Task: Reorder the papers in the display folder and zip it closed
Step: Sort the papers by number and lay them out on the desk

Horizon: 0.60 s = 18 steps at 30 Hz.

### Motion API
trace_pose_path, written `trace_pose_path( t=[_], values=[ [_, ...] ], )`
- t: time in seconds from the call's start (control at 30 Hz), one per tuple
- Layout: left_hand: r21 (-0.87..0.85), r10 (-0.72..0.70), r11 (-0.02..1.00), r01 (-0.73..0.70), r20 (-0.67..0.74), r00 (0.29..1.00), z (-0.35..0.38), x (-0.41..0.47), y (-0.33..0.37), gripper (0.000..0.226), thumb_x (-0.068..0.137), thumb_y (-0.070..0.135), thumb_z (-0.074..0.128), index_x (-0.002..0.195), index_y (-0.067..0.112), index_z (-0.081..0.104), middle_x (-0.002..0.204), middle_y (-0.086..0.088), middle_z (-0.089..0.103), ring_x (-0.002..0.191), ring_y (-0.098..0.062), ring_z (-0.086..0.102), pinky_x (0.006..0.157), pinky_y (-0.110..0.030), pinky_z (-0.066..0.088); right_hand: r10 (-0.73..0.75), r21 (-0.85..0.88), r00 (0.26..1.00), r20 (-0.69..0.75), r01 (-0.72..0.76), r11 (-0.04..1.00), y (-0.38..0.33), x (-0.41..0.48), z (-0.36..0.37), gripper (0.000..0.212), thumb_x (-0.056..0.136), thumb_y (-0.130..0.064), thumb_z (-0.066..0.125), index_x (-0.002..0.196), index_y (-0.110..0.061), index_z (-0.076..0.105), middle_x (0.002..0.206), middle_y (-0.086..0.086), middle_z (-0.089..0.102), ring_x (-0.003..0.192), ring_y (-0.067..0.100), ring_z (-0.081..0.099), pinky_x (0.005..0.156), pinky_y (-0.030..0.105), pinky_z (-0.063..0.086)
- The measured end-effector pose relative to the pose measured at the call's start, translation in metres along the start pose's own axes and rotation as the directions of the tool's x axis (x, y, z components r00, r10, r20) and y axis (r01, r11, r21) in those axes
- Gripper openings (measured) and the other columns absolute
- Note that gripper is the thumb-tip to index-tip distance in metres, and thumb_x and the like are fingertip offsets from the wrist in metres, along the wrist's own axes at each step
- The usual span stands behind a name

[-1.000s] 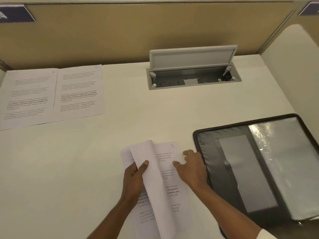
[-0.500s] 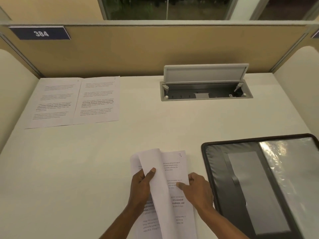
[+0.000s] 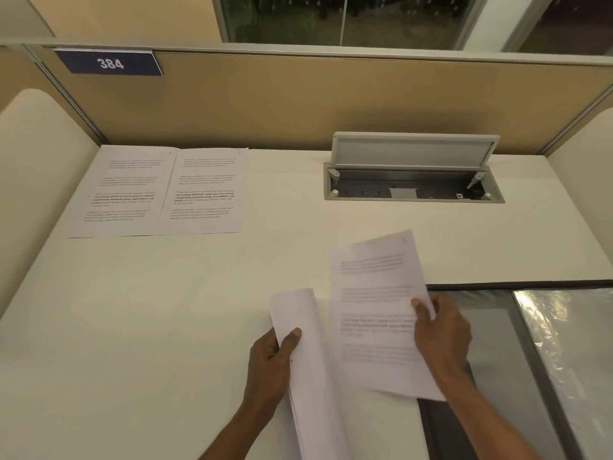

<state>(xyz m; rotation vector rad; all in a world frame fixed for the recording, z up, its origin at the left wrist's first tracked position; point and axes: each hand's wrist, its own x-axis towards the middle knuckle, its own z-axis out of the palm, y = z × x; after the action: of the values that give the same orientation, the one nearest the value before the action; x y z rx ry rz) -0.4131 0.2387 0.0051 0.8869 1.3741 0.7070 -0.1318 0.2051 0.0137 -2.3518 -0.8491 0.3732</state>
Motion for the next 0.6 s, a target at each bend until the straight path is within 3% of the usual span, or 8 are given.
trace_pose_path(
  t=[0.13, 0.27, 0.4, 0.6],
  values=[
    [0.072, 0.028, 0.997, -0.027, -0.010, 1.000, -0.001, 0.004, -0.007, 0.024, 0.107, 0.029, 0.065, 0.097, 0.012, 0.077, 0.096, -0.007, 0.081, 0.094, -0.038, 0.075, 0.085, -0.059, 0.060, -0.122, 0.039, 0.986, -0.111, 0.127, 0.991, -0.032, 0.054, -0.013, 0.017, 0.102, -0.022, 0.067, 0.105, -0.006, 0.065, 0.096, 0.008, 0.067, 0.079, 0.024, 0.057, 0.074, 0.033, 0.044],
    [0.106, 0.045, 0.993, -0.046, 0.015, 0.999, 0.007, 0.006, -0.008, 0.019, 0.106, 0.026, 0.065, 0.101, 0.016, 0.080, 0.096, 0.001, 0.082, 0.092, -0.024, 0.078, 0.082, -0.049, 0.064, -0.124, 0.169, 0.988, -0.093, 0.138, 0.976, -0.079, 0.097, -0.007, 0.023, 0.101, -0.028, 0.070, 0.110, -0.008, 0.067, 0.101, -0.001, 0.066, 0.084, 0.023, 0.064, 0.076, 0.033, 0.049],
    [0.098, 0.010, 0.995, -0.015, 0.058, 0.998, 0.017, 0.010, -0.012, 0.015, 0.105, 0.025, 0.068, 0.112, 0.022, 0.081, 0.103, 0.009, 0.082, 0.097, -0.015, 0.079, 0.085, -0.037, 0.064, -0.041, 0.395, 0.999, 0.036, 0.023, 0.918, -0.124, 0.139, 0.028, 0.018, 0.096, -0.029, 0.076, 0.105, -0.014, 0.071, 0.101, 0.000, 0.072, 0.087, 0.022, 0.070, 0.074, 0.034, 0.056],
    [0.183, -0.034, 0.983, 0.020, 0.072, 0.997, 0.028, 0.020, -0.018, 0.009, 0.099, 0.031, 0.075, 0.106, 0.036, 0.078, 0.095, 0.025, 0.079, 0.090, 0.004, 0.076, 0.080, -0.018, 0.058, 0.066, 0.514, 0.983, 0.169, -0.145, 0.846, -0.184, 0.181, 0.108, 0.016, 0.091, -0.026, 0.083, 0.085, -0.018, 0.069, 0.095, 0.003, 0.076, 0.085, 0.025, 0.073, 0.079, 0.038, 0.060]
  ],
)
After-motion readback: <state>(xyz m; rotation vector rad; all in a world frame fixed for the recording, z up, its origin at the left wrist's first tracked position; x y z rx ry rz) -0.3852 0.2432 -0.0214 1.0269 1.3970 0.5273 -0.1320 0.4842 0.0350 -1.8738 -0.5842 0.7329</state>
